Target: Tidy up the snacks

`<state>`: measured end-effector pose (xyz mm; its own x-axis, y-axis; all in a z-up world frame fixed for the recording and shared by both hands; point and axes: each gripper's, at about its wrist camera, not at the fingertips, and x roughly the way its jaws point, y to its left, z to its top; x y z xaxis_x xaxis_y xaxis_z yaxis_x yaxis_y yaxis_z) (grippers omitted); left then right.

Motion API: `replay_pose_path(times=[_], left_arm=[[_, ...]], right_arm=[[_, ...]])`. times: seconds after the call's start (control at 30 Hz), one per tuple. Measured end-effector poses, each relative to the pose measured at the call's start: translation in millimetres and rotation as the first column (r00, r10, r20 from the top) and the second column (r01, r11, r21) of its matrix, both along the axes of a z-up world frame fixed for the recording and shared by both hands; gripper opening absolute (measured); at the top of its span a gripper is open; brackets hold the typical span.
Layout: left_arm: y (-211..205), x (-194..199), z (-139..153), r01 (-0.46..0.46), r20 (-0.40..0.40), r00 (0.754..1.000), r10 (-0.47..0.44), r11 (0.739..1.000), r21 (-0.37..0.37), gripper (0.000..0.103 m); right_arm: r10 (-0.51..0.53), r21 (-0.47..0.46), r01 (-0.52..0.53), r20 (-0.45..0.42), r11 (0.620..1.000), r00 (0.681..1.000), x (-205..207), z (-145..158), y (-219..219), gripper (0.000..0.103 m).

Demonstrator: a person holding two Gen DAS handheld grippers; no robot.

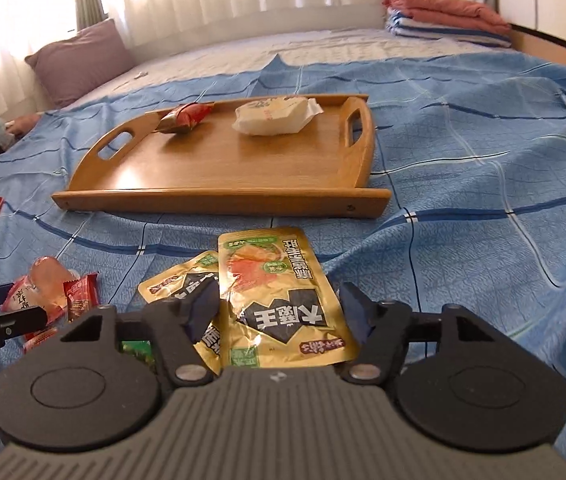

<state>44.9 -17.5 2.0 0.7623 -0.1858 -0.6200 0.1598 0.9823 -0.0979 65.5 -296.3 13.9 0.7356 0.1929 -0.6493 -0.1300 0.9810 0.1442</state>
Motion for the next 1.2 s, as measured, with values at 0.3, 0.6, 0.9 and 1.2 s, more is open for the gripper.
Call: replay_pose_path(times=[0.3, 0.6, 0.9, 1.2], left_arm=[[-4.5, -6.1, -1.0, 0.023, 0.006, 1.000, -0.023, 1.000, 0.008, 0.068], [-10.0, -9.1, -3.4, 0.034, 0.024, 0.999, -0.035, 0.999, 0.038, 0.065], [-3.5, -12.5, -0.4, 0.016, 0.027, 0.999, -0.017, 0.999, 0.035, 0.047], [19.1, -25.1, 4.5, -0.012, 0.021, 1.000, 0.011, 0.998, 0.060, 0.047]], right_arm=[[-0.016, -0.053, 0.021, 0.081, 0.998, 0.997, -30.9, 15.5, 20.1, 0.066], [-0.057, -0.008, 0.058, 0.091, 0.998, 0.994, -61.5, 10.9, 30.8, 0.066], [0.041, -0.032, -0.038, 0.117, 0.999, 0.992, -91.5, 7.5, 57.0, 0.068], [0.104, -0.105, -0.090, 0.142, 0.990, 0.984, -97.0, -1.0, 78.9, 0.077]])
